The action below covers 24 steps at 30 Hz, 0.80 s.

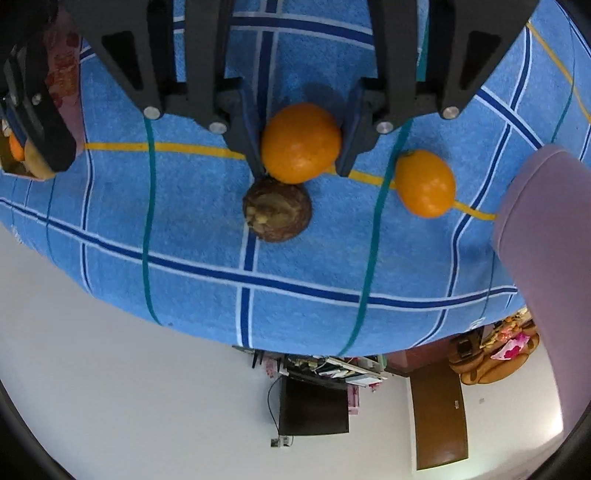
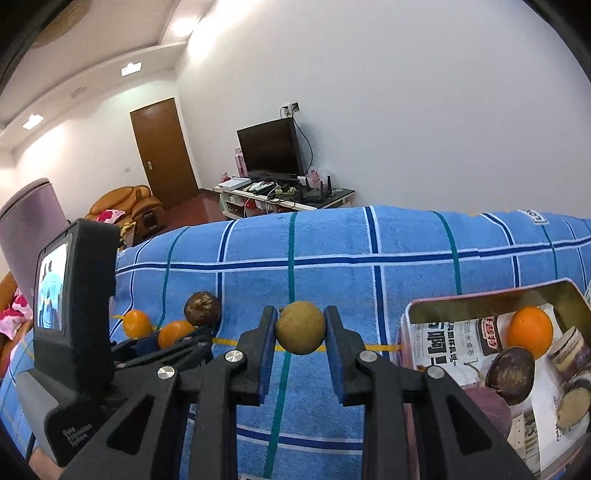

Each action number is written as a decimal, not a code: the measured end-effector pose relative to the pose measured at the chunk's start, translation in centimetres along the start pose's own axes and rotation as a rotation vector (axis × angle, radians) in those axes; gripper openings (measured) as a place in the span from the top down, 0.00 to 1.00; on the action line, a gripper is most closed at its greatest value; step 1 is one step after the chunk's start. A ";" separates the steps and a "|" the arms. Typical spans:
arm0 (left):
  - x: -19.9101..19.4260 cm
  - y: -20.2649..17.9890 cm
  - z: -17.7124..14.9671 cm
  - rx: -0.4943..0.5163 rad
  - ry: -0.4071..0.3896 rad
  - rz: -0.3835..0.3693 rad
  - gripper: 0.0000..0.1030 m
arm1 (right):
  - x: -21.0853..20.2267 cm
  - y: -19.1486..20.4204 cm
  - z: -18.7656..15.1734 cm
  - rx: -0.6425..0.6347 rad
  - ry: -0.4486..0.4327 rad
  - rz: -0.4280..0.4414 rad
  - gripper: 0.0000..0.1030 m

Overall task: Organize fruits
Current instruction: 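Close the left tool on the large orange beside the brown fruit, then lift the orange with the left tool while the right tool holds the small fruit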

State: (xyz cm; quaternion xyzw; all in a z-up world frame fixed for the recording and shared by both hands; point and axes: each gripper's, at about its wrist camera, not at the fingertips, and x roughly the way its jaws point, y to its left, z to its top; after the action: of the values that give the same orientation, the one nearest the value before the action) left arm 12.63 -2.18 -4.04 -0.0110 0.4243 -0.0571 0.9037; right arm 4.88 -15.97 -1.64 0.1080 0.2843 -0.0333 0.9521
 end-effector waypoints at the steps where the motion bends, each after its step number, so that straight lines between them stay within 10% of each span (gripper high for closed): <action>1: -0.4 0.2 -0.2 0.001 -0.016 0.012 0.61 | -0.2 0.0 -0.1 -0.007 -0.007 0.004 0.73; 9: -4.9 2.4 -2.2 0.045 -0.173 0.181 0.61 | -1.8 2.3 -0.7 -0.090 -0.072 0.084 0.73; 24: -7.7 4.3 -4.4 -0.009 -0.269 0.165 0.61 | -5.6 4.4 -2.6 -0.184 -0.132 0.033 0.73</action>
State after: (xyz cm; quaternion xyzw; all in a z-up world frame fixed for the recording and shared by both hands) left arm 4.81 3.09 -1.24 0.0124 0.2991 0.0211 0.9539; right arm -0.62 -11.09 0.09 0.0223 0.2207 0.0017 0.9751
